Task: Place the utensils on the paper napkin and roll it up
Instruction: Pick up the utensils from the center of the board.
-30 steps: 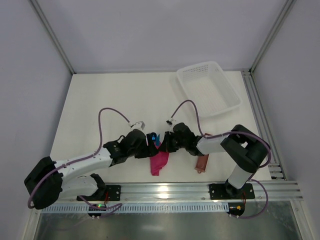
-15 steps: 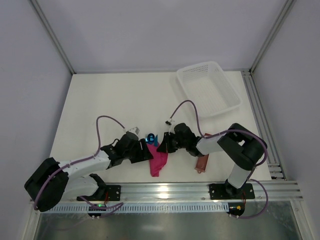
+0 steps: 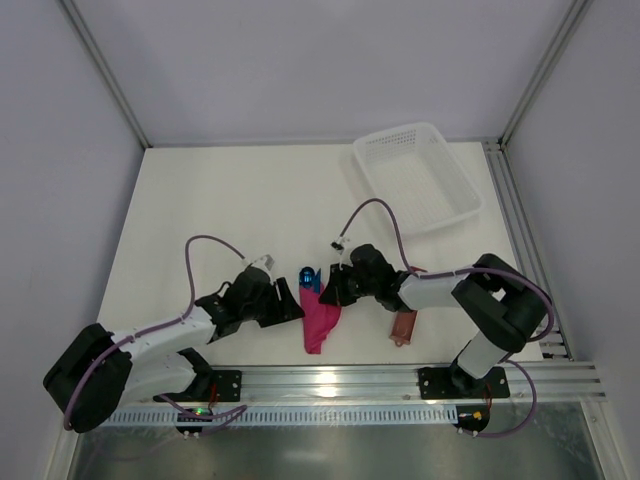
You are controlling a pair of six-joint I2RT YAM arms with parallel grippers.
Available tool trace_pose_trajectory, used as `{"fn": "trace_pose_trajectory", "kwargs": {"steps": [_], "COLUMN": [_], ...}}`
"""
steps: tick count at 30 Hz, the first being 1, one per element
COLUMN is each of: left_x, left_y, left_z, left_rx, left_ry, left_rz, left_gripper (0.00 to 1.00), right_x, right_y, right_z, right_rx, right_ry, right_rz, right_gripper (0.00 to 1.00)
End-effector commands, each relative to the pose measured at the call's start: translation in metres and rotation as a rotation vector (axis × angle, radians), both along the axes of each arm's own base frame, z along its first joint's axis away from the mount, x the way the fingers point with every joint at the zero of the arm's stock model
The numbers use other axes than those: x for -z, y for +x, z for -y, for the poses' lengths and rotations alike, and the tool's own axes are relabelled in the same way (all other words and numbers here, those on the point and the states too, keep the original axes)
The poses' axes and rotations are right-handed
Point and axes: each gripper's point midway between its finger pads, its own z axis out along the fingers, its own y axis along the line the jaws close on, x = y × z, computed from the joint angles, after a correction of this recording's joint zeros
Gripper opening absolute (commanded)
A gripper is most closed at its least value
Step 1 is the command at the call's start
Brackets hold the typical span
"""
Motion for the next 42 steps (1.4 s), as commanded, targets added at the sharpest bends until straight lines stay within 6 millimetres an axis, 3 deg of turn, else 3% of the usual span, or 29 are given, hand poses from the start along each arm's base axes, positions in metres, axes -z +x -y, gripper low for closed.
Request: {"fn": "trace_pose_trajectory", "kwargs": {"steps": [1,9,12,32,42], "left_x": [-0.011,-0.024,-0.038,-0.035,-0.052], "left_y": [0.005,0.003,0.005,0.02,0.019], "left_z": [0.007,0.015,0.025,0.046,0.065], "left_rx": [0.017,0.073,0.095,0.16,0.303], "left_ry": [-0.047,-0.128,-0.213,-0.311,-0.481], "left_rz": [0.047,0.116,0.155,0.2,0.29], "left_gripper": [0.57,0.57,0.57,0.57,0.7], "right_x": [-0.025,-0.037,-0.044,-0.079,-0.089], "right_y": [0.015,0.018,0.019,0.022,0.013], "right_z": [-0.005,-0.003,-0.001,0.011,0.019], "right_rx": [-0.003,0.0,-0.001,-0.012,-0.013], "right_ry": [0.018,0.023,0.028,0.049,0.1], "right_rz": [0.103,0.15,0.178,0.349,0.412], "right_gripper": [0.04,0.04,0.04,0.04,0.04]}}
